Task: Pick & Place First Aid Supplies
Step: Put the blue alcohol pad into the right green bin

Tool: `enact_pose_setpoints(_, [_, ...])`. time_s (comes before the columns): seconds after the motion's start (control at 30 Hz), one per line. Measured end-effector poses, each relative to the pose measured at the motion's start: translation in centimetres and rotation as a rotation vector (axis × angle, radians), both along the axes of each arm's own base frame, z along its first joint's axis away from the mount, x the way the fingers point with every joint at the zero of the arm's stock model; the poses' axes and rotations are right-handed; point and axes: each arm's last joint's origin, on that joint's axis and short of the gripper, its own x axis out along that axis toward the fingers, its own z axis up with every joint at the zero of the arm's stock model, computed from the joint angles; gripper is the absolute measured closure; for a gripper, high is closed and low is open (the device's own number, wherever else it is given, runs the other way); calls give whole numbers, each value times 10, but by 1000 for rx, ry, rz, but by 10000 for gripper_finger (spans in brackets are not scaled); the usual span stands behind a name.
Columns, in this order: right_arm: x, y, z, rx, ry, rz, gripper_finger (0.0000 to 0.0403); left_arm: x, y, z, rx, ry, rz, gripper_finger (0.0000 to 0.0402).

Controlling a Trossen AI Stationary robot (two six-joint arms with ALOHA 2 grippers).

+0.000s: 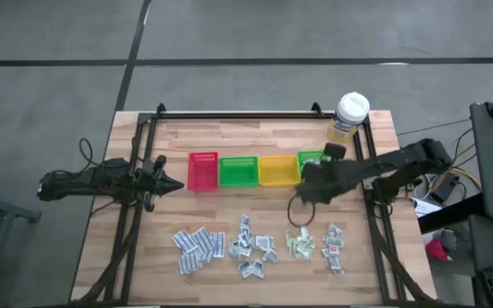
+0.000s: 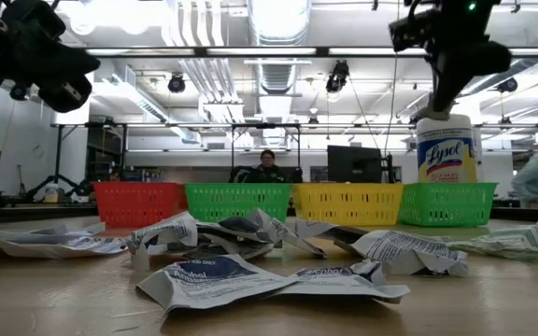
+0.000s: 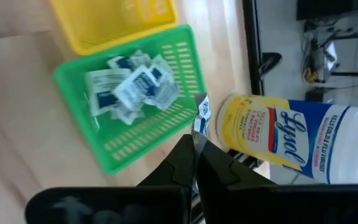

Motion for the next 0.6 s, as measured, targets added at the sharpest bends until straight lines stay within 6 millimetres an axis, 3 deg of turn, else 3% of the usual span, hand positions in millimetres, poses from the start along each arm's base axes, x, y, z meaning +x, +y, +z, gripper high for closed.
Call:
enact_pose_setpoints(0.27, [-2,-43,-6,122,-64,-17,394,0,1,0,11,-1,22,401])
enact_pose_setpoints(0.6, [4,-71,-25,327,-100,-4,394,0,1,0,11,-1,21,401])
